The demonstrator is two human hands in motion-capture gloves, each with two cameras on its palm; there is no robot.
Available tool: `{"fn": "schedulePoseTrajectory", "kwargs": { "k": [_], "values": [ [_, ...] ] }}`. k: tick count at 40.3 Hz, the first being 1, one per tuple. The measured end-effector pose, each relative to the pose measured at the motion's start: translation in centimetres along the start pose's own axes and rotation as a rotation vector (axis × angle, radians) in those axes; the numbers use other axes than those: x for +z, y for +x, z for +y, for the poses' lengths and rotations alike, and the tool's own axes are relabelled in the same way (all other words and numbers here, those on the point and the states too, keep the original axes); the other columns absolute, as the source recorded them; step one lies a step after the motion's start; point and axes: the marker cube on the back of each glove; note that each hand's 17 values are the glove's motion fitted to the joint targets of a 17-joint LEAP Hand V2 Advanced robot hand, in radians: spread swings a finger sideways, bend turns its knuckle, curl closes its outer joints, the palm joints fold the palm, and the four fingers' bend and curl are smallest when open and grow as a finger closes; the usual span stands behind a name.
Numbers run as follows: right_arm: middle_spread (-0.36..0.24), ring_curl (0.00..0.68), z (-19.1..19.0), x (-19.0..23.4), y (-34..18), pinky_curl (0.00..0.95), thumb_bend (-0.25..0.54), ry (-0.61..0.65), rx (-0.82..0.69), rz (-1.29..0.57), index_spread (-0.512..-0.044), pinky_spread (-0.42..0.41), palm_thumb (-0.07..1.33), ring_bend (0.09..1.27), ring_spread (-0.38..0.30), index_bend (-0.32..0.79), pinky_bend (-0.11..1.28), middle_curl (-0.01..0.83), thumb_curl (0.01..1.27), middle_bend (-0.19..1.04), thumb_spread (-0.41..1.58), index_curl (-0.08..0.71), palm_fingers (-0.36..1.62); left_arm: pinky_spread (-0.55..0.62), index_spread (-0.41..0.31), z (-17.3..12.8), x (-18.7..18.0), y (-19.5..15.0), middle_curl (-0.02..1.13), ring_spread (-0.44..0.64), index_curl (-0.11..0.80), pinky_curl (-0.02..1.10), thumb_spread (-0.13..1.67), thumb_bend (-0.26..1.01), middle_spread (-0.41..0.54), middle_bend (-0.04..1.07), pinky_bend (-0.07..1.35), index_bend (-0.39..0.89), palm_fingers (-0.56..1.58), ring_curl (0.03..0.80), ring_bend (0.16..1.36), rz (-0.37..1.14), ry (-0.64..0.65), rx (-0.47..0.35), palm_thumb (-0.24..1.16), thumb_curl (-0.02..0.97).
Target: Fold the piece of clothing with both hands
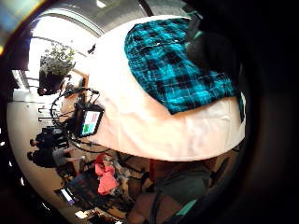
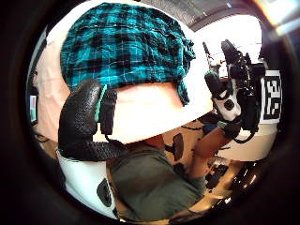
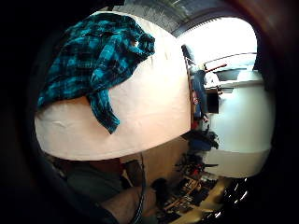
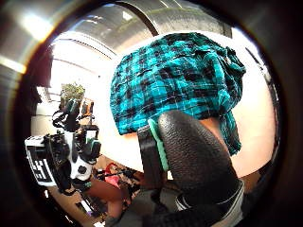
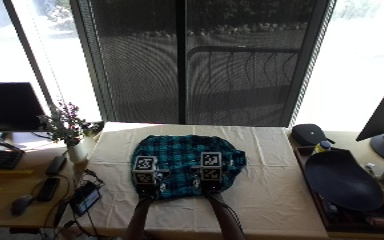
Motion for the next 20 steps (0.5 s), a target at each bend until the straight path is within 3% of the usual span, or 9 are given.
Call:
{"fn": "schedulePoseTrajectory", "kwargs": {
  "k": [8,20],
  "values": [
    [0.008,0.069,-0.4,1.1,-0.2,0.242,0.133,-0.030,-0.015,0.017,-0.362,0.214,0.26,0.18,0.148,0.18,0.60,0.118,0.13,0.17,1.03,0.172,0.09,0.06,-0.084,0.1,0.3,-0.7,0.17,0.19,0.092,0.29,1.03,0.21,0.031,0.18,0.78,0.11,0.36,0.208,0.51,0.024,-0.014,0.007,0.37,0.158],
    [0.018,0.106,-0.7,0.7,1.7,0.284,0.071,-0.064,-0.009,0.022,-0.397,0.236,0.29,0.19,0.178,0.17,0.62,0.171,0.19,0.17,1.14,0.237,0.04,0.07,-0.092,-0.1,-0.3,-0.5,0.23,0.20,0.147,0.33,1.18,0.16,0.032,0.18,0.82,0.12,0.32,0.244,0.55,0.029,-0.007,0.015,0.40,0.217]
  ]
}}
